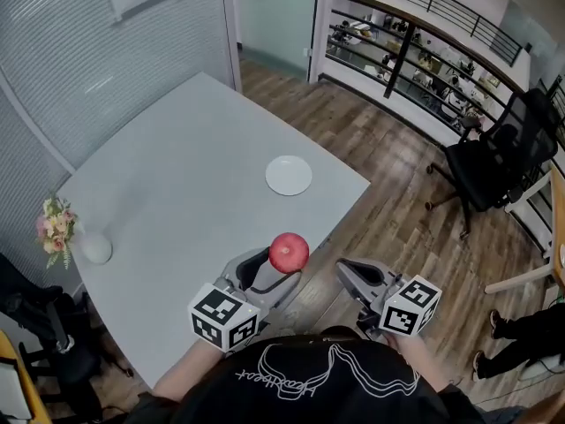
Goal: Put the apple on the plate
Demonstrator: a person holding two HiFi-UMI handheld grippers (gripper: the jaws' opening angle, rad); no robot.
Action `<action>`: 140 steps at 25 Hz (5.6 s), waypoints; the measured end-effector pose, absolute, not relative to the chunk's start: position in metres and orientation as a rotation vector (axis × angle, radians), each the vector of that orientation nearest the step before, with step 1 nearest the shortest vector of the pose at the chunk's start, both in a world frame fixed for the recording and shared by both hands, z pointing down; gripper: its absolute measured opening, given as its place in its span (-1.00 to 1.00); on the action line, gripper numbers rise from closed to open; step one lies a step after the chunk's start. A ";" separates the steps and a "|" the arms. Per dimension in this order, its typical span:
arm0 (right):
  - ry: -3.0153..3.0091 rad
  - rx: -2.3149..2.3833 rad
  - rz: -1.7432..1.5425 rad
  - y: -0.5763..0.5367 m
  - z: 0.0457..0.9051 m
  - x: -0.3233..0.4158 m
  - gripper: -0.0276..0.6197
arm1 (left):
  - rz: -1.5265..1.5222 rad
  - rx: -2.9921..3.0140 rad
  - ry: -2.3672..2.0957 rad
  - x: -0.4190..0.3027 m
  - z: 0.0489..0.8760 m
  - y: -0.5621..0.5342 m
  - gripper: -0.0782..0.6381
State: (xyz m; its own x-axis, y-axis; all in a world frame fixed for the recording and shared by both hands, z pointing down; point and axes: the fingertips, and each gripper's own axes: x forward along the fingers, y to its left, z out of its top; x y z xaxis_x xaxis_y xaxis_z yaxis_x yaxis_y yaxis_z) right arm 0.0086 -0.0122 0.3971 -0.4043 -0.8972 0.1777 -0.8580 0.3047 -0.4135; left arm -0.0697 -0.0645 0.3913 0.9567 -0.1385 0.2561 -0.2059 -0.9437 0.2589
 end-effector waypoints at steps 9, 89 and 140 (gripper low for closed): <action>2.494 -1.587 -0.721 -0.050 0.402 0.055 -0.89 | 0.364 2.813 -0.351 -0.031 0.394 -0.096 0.04; 2.798 -1.123 -1.166 -0.275 0.507 0.256 -0.89 | 0.767 2.515 -1.134 0.114 0.603 -0.345 0.04; 2.988 -0.684 -0.779 -0.089 0.399 0.075 -0.89 | 0.037 2.567 -1.011 0.019 0.375 -0.081 -0.73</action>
